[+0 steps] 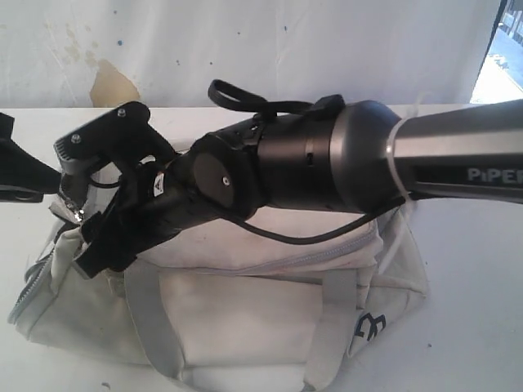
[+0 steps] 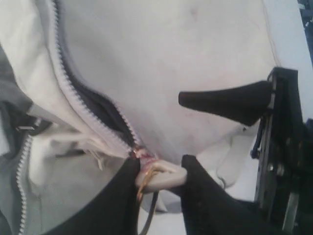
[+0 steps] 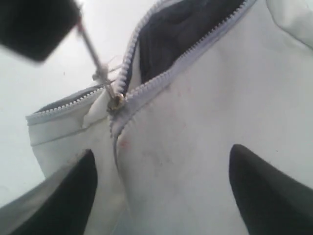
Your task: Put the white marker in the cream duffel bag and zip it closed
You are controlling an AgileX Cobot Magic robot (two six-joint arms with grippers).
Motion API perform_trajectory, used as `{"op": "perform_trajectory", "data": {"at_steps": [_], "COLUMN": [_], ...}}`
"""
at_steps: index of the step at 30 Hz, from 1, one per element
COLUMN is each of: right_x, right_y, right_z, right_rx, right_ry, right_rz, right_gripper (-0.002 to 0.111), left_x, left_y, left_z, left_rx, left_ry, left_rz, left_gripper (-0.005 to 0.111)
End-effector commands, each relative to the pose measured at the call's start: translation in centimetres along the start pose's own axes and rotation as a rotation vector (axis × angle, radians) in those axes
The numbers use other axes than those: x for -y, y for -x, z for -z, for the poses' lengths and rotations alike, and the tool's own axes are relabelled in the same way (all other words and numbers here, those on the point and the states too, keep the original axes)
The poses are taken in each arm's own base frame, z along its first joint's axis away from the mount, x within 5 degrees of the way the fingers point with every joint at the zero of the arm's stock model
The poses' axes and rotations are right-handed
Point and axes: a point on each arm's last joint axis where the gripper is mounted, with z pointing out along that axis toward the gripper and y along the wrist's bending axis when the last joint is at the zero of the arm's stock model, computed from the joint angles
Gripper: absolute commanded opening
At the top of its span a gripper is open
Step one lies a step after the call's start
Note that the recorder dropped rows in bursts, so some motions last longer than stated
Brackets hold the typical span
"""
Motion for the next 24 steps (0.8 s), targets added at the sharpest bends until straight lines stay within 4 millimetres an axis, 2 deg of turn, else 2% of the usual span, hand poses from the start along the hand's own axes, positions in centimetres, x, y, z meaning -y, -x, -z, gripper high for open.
{"op": "perform_trajectory", "data": {"at_steps": [1, 2, 6, 10, 14, 20, 24], "right_x": [0.0, -0.1, -0.2, -0.4, -0.4, -0.5, -1.2], "right_y": [0.6, 0.4, 0.1, 0.1, 0.1, 0.5, -0.4], "right_z": [2.1, 2.1, 2.1, 2.1, 2.1, 2.0, 2.4], "right_rx": [-0.036, -0.062, -0.094, -0.104, -0.109, -0.068, -0.191], "right_ry": [0.021, 0.031, 0.037, 0.046, 0.053, 0.074, 0.133], "right_rz": [-0.137, -0.151, -0.153, -0.361, -0.399, -0.465, -0.408], "right_gripper": [0.056, 0.052, 0.051, 0.051, 0.051, 0.051, 0.051], "left_x": [0.8, 0.9, 1.2, 1.2, 2.0, 0.8, 0.1], "left_y": [-1.6, -1.9, -3.1, -4.7, -6.0, -8.5, -9.6], "left_z": [0.3, 0.4, 0.8, 1.2, 1.8, 0.6, -0.2], "left_rx": [-0.05, -0.044, -0.07, -0.08, -0.074, -0.095, -0.112], "left_ry": [-0.06, -0.055, -0.033, 0.021, 0.013, 0.035, 0.038], "left_rz": [-0.037, -0.041, -0.065, -0.063, -0.083, -0.032, -0.012], "left_gripper": [0.0, 0.0, 0.0, 0.0, 0.0, 0.0, 0.0]}}
